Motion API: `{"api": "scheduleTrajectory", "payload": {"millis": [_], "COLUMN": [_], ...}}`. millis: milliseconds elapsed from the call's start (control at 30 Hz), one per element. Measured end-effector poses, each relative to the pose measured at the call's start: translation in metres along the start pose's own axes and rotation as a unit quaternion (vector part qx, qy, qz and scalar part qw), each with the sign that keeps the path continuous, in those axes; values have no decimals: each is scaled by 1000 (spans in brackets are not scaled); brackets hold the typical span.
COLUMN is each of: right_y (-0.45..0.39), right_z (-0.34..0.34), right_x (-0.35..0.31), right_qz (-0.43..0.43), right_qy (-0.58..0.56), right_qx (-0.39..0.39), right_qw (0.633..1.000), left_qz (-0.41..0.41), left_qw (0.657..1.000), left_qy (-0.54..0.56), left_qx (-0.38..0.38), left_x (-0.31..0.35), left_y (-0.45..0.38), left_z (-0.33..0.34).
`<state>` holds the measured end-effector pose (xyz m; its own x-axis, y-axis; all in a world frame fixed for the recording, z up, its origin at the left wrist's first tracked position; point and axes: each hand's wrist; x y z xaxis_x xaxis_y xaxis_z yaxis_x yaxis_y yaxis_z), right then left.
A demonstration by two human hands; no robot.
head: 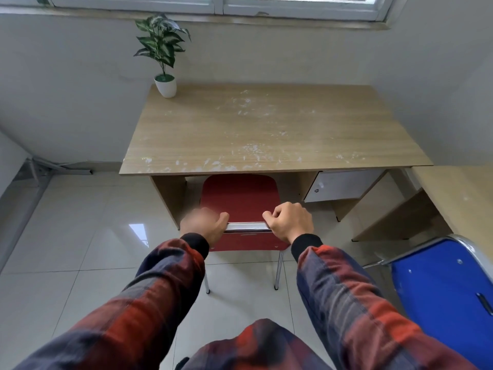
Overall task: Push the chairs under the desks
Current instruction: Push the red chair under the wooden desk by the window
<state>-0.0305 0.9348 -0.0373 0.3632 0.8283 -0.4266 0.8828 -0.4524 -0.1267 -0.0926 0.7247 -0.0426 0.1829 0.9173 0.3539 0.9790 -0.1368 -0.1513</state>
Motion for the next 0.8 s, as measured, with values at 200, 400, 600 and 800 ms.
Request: {"api": "scheduleTrajectory", "payload": {"millis": [200, 400, 600, 800], "right_y": [-15, -8, -14, -31], "right_z": [-7, -2, 3, 4], "right_x": [-1, -5, -8, -14], "right_qz": [-1, 25, 18, 17], "right_qy": [7, 7, 14, 12], "right_qx": [-5, 4, 4, 8], "right_qw": [1000, 1000, 1000, 1000], "left_qz": [-8, -11, -15, -23], "left_qw": [1000, 1000, 1000, 999], "left_qy": [12, 18, 14, 22], "left_qx": [-12, -23, -17, -21], "left_x": [9, 5, 2, 2], "left_y": [-10, -8, -14, -32], "left_z": [-3, -4, -2, 0]}}
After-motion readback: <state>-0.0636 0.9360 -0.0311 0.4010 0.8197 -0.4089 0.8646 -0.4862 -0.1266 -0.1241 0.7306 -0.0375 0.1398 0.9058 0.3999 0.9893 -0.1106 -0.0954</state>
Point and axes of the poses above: each hand's wrist, its own y-axis away from the middle knuckle, its own z-axis out of the palm, x = y × z, and after that the axes turned 13 degrees about x, right-handed
